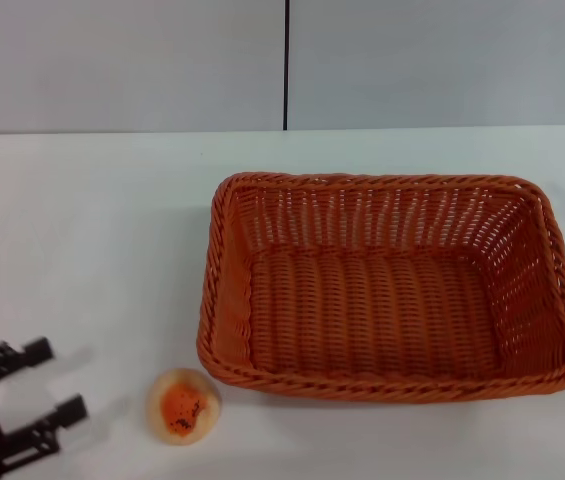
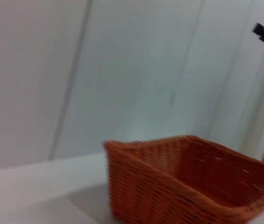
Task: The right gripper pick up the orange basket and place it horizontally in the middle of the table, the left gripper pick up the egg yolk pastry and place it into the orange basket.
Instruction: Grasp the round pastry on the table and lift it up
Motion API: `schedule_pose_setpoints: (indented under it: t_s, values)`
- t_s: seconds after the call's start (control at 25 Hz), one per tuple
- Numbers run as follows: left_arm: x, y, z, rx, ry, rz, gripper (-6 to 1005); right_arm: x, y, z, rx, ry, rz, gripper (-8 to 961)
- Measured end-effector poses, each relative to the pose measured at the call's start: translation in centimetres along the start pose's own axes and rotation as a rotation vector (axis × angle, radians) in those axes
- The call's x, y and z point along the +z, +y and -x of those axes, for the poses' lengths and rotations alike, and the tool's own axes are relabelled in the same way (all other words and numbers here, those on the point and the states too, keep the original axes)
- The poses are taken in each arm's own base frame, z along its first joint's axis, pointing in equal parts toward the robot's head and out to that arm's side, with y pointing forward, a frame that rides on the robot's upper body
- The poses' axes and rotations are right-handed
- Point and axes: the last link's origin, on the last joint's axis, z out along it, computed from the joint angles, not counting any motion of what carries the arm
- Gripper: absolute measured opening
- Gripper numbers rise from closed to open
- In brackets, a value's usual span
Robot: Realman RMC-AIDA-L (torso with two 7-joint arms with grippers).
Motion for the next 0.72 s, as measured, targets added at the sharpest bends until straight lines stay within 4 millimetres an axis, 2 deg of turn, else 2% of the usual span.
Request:
schedule_pose_setpoints:
  t_s: [0.08,0.2,0.6,0.68,0.72]
  values:
    - [0.3,0.2,0.2,-0.005,-0.005,0.01,796,-0.4,0.1,0.0,-0.008,-0.017,0.0,640]
    - [1.7,1.0,1.7,-0.022,0.003,0.026,795,-0.5,0.2,-0.1,-0.024,-0.042,0.003,640]
    - [4.2,1.6,3.9,0.03,0.012,-0.026,795,-0.5,0.0,0.0,-0.042,-0.05,0.003,640]
    - [4.2,1.6,3.9,0.03,0.012,-0.026,795,-0.8,-0.1,-0.1,-0.043,-0.047,-0.007,640]
    - [5.5,1.8,4.5,0.047,0.009,-0.026,794,-0.9,-0.1,-0.1,-0.045,-0.046,-0.014,640]
